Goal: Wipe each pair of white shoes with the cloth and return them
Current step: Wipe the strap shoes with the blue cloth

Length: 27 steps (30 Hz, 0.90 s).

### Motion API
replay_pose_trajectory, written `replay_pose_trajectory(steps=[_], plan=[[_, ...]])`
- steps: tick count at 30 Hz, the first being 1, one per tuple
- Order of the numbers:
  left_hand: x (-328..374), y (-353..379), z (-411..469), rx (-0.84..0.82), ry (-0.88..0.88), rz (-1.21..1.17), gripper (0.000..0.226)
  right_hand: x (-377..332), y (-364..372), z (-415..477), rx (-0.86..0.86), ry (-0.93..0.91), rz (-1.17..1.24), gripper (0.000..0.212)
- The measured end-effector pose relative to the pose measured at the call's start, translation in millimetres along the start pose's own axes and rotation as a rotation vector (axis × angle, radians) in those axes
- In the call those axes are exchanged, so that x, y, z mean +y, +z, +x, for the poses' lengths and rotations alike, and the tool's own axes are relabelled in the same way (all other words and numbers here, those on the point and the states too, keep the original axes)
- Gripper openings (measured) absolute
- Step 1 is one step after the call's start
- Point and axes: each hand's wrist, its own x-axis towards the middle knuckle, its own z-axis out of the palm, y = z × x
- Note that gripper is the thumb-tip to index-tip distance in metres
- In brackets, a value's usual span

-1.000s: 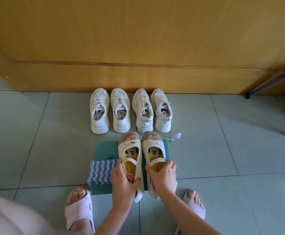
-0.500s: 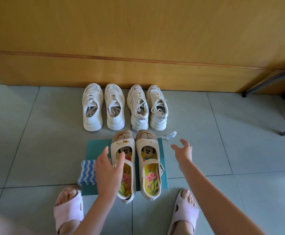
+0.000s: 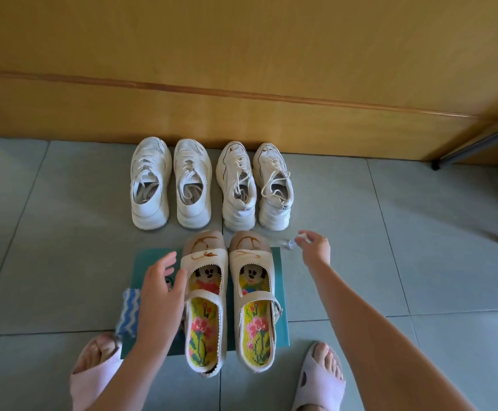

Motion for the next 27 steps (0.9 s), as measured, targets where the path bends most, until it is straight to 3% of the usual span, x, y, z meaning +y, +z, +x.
replay_pose_trajectory(steps=[4,7,9,13,15,22,27], plan=[[12,-4,-1,0.035,0.092,-0.052,0.027,-13,-8,-15,0.143,-0.156,-0.009,0.019],[29,-4,-1,-0.077,0.118,-0.141,0.019,-52,-25,-32,0.153,-0.379,0.179,0.015],[41,0,2,-0.168,0.122,-0.185,0.023,-83,-34,-49,0.034,-0.507,0.297,0.015],[59,-4,-2,-0.286,0.133,-0.286,0.044,-124,-34,-109,-0.455,-0.614,0.4,0.022],[63,0,-2,-0.286,0.114,-0.344,0.043,-126,-26,-127,-0.601,-0.599,0.405,0.025],[63,1,-17,-0.171,0.156,-0.352,0.023,-111,-4,-155,-0.772,-0.388,0.634,0.035],[63,5,-20,-0.154,0.139,-0.322,0.023,-102,1,-158,-0.781,-0.352,0.681,0.028]])
